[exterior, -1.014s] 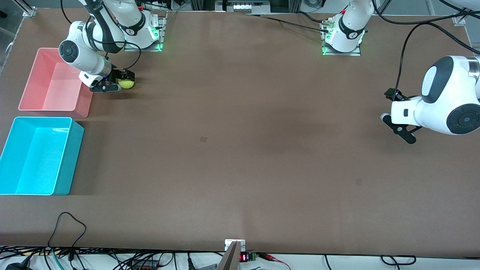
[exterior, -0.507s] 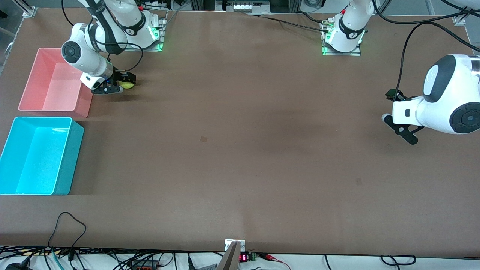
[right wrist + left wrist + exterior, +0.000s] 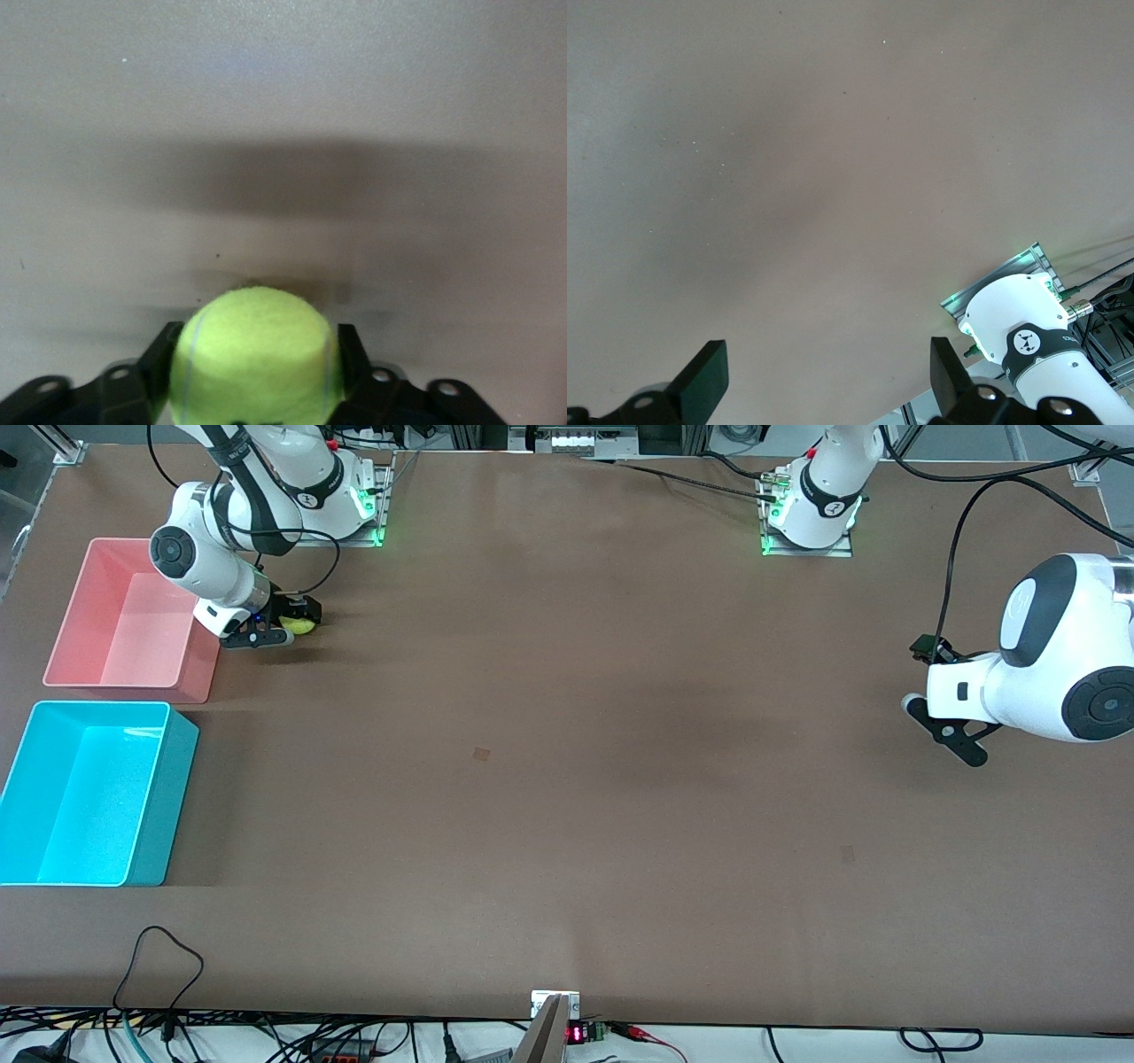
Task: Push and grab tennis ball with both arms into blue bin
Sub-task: 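Carry the ball with the right gripper over the cyan bin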
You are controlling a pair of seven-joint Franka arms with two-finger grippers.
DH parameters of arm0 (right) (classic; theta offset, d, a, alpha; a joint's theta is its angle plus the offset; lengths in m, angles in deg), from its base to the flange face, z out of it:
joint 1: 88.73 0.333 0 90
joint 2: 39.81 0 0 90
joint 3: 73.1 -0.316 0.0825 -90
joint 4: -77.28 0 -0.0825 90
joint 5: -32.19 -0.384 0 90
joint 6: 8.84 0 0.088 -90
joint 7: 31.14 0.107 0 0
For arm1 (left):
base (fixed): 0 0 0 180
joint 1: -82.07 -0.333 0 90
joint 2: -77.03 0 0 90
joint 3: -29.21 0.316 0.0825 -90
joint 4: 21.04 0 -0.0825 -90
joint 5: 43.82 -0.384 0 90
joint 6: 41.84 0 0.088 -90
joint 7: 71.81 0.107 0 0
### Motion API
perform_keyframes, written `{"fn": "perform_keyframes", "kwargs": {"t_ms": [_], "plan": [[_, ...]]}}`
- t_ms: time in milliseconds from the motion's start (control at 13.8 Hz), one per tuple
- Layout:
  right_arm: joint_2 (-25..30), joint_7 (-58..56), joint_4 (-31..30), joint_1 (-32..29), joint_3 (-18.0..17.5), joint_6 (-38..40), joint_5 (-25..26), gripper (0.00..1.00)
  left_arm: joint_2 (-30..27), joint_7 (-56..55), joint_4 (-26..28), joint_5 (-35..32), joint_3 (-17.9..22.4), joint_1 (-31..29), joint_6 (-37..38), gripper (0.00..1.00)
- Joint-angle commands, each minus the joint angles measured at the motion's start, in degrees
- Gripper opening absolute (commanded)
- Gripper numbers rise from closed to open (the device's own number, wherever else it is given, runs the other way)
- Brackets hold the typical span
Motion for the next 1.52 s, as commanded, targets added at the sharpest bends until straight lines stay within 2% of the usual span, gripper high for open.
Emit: {"fn": "perform_keyframes", "kwargs": {"t_ms": [0, 290, 434, 724, 869, 941, 1014, 1158, 1303, 1448], "plan": [[2.68, -0.74, -4.68, 0.12, -0.08, -2.79, 0.42, 0.43, 0.01, -0.49, -0.95, -1.53, -0.32, 0.24, 0.4, 1.0], [2.85, -1.01, -4.25, 0.12, -0.34, -2.7, 0.42, 0.16, 0.01, -4.0, -4.54, -0.65, -0.67, 0.24, 0.4, 1.0], [3.03, -1.09, -0.49, 0.12, -0.87, -1.57, 0.42, 0.09, 0.01, -4.97, -6.92, 0.31, -0.67, 0.24, 0.57, 1.0], [2.85, -0.57, 16.01, 0.12, -1.93, 14.13, 0.33, 0.09, -0.52, -9.63, -12.97, 1.55, -0.84, 0.06, 0.92, 1.0], [2.85, -0.92, 22.18, -0.06, -1.76, 16.72, 0.24, 0.09, -0.52, -12.77, -16.49, 1.98, -0.84, 0.41, 0.75, 1.0], [2.68, -1.18, 25.26, -0.32, -1.58, 16.98, 0.15, 0.08, -0.69, -18.1, -16.59, 4.51, -0.5, 0.41, 0.4, 1.0], [1.55, -1.18, 29.12, -0.32, -1.32, 18.03, 0.33, 0.08, -1.22, -27.38, -15.98, 7.58, 0.9, 0.5, -1.43, 1.0], [-2.48, -2.32, 38.59, -0.59, 0.87, 23.54, 0.5, 0.08, -3.67, -39.3, -14.5, 8.05, 6.25, 5.48, -6.18, 1.0], [-8.45, -6.61, 51.15, -0.59, 2.99, 31.97, -0.02, 0.08, -7.79, -41.27, -10.55, 8.31, 11.78, 11.37, -7.68, 1.0], [-12.33, -8.82, 59.44, -0.67, 5.0, 36.74, 0.15, 0.08, -11.84, -41.1, -5.55, 8.14, 17.58, 16.3, -10.92, 1.0]]}}
